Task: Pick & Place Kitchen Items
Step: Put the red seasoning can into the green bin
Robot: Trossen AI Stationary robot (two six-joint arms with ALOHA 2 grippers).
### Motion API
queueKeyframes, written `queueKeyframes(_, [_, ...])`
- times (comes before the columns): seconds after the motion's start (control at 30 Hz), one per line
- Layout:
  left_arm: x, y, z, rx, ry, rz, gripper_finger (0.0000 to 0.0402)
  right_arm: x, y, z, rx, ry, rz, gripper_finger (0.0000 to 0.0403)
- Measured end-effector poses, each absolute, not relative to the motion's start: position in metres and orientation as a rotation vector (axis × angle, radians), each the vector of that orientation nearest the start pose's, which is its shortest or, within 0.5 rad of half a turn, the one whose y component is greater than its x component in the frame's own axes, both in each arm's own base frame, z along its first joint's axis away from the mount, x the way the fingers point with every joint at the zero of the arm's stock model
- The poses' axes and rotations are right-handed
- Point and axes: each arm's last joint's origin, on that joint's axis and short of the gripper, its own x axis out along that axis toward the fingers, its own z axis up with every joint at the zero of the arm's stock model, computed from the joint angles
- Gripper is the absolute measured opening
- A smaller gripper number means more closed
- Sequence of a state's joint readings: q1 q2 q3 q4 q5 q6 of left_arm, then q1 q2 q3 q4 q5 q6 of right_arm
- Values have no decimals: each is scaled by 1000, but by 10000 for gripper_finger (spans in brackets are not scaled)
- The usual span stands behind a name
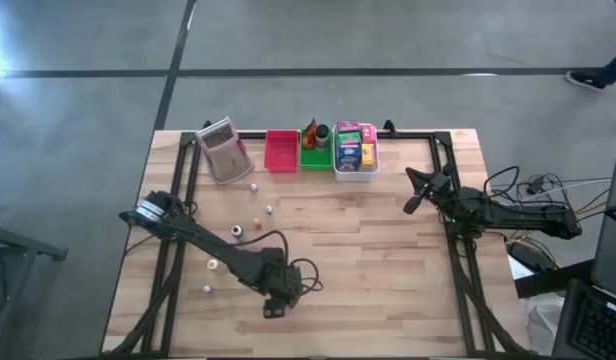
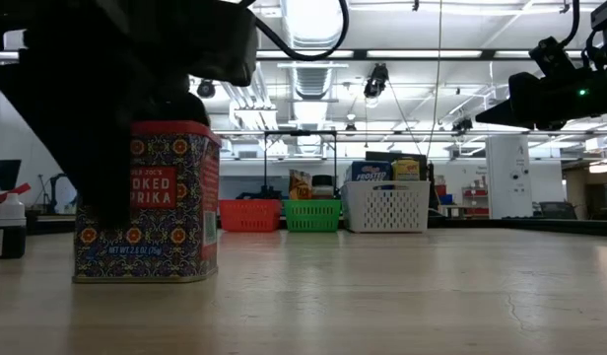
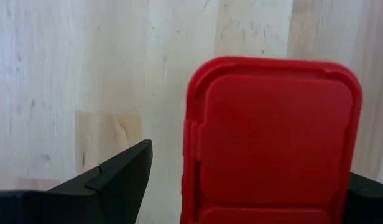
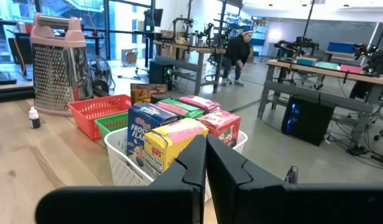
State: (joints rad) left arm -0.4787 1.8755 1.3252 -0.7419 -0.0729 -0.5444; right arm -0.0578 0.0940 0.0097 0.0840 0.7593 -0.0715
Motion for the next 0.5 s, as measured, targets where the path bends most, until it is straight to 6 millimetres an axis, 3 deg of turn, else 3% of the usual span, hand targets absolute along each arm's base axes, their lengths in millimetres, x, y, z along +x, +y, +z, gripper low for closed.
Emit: queueKeyframes(0.5, [335,-168,199,-81,1245,-59,326,94,-25,167,-68,29,-817,8])
